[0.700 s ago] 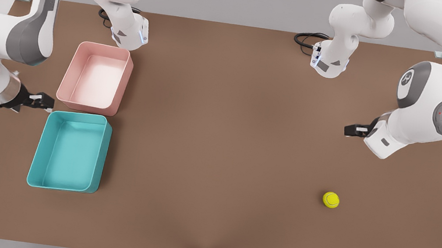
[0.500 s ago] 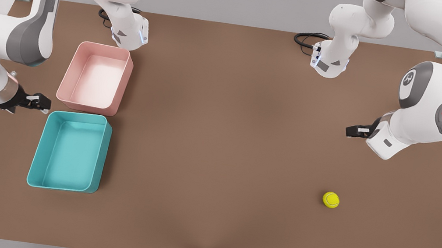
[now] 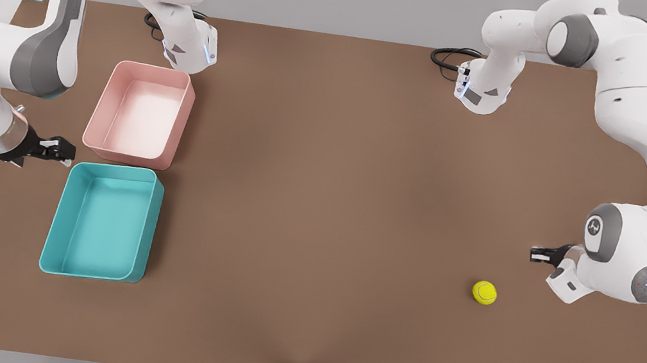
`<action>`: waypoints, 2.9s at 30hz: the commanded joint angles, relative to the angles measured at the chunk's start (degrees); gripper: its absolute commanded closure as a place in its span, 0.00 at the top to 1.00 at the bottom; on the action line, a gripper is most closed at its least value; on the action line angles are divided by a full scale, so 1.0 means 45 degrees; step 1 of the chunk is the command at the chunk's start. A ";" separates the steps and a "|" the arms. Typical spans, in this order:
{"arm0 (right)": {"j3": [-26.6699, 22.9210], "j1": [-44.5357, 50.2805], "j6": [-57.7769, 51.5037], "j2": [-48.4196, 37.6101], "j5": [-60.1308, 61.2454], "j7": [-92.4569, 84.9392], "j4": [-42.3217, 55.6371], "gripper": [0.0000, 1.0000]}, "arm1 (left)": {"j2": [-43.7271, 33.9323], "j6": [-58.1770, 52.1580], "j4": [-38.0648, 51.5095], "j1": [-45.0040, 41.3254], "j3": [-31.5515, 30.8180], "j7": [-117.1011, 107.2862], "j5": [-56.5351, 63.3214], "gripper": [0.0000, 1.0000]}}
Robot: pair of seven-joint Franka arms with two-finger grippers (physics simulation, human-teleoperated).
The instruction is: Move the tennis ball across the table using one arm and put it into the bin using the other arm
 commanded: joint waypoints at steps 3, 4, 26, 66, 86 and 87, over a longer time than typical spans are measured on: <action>0.0019 0.0041 -0.0140 0.0009 0.0002 -0.0231 0.0002 1.00 | 0.0804 0.4138 -0.0463 0.0225 -0.0001 2.2290 -0.0161 0.21; 0.0039 0.0041 -0.0140 0.0009 -0.0017 -0.0115 -0.0017 1.00 | 0.1039 0.4547 -0.0463 0.0225 -0.0001 2.3817 -0.0122 0.21; 0.0078 0.0216 -0.0297 0.0126 -0.0056 0.0315 -0.0017 1.00 | 0.2934 0.7536 -0.0502 -0.0322 -0.0099 2.1987 0.0952 0.21; 0.0117 0.0722 -0.0473 0.0614 -0.0017 0.0530 0.0100 1.00 | -0.3062 -0.7835 0.4596 -0.3662 0.0351 -0.6063 -0.0650 1.00; 0.0312 0.6231 0.8785 0.8876 0.2190 1.1995 0.4455 1.00 | -0.3198 -0.7210 0.3834 -0.3623 0.0253 -0.7137 -0.0611 1.00; 0.0235 0.6758 0.8844 0.8876 0.2112 1.2208 0.4513 1.00 | -0.3179 -0.7210 0.3834 -0.3623 0.0253 -0.7137 -0.0611 1.00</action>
